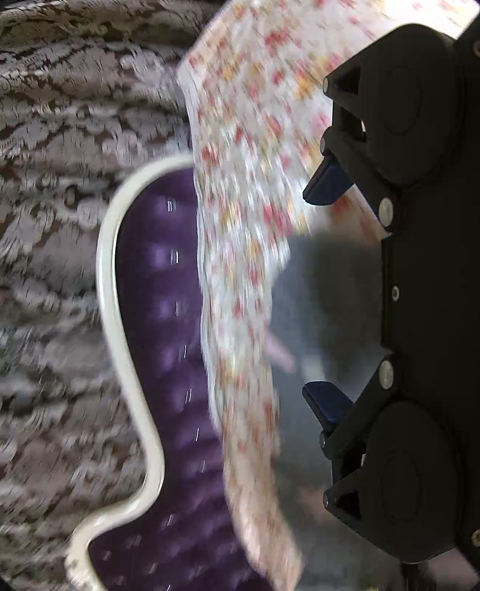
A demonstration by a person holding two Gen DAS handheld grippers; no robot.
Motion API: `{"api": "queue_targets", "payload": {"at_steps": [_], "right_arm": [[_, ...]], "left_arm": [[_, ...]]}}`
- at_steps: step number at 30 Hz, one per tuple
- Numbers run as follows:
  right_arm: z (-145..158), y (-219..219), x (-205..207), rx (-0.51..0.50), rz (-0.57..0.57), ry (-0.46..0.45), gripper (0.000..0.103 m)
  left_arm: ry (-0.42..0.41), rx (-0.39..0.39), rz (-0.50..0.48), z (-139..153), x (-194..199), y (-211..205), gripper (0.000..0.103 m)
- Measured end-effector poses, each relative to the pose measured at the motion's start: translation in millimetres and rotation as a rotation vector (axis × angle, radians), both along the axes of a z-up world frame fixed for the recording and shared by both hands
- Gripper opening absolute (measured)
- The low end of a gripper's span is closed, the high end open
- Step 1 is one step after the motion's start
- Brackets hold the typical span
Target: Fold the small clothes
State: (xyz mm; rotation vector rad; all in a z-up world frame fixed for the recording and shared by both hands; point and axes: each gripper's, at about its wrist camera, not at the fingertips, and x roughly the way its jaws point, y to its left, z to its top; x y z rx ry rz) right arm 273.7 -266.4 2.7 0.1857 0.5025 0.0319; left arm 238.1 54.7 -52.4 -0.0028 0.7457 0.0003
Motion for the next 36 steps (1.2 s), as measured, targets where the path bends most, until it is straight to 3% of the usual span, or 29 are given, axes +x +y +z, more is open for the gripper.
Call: {"api": "queue_targets", "payload": {"at_steps": [6, 10, 14, 17, 25, 29, 36], "right_arm": [[-11.0, 60.7, -36.8, 0.018, 0.081, 0.035, 0.102], [-18.2, 95.7, -52.4, -0.014, 0.065, 0.095, 0.102], [-25.3, 122.3, -64.4, -0.027, 0.115, 0.085, 0.102], [-33.2, 132.9, -64.1, -0.012, 0.124, 0.080, 0.102], [-57.2, 154.4, -59.3, -0.100, 0.086, 0.159, 0.102], [-60.2, 164.0, -62.6, -0.169, 0.074, 0.132, 0.102], [-66.4, 165.0, -63.4, -0.168, 0.066, 0.121, 0.103]], "left_arm": [[0.024, -0.018, -0.004, 5.6, -5.4, 5.4, 0.102], [0.005, -0.014, 0.016, 14.1, -22.0, 14.7, 0.089], [-0.019, -0.009, 0.036, 24.8, -37.3, 31.6, 0.089], [-0.045, -0.015, 0.068, 34.6, -46.4, 49.2, 0.089], [-0.051, -0.001, 0.141, 46.1, -46.8, 103.0, 0.090], [-0.056, 0.006, 0.190, 49.8, -38.7, 134.4, 0.090], [-0.067, -0.020, 0.308, 54.9, -13.5, 198.3, 0.090]]}}
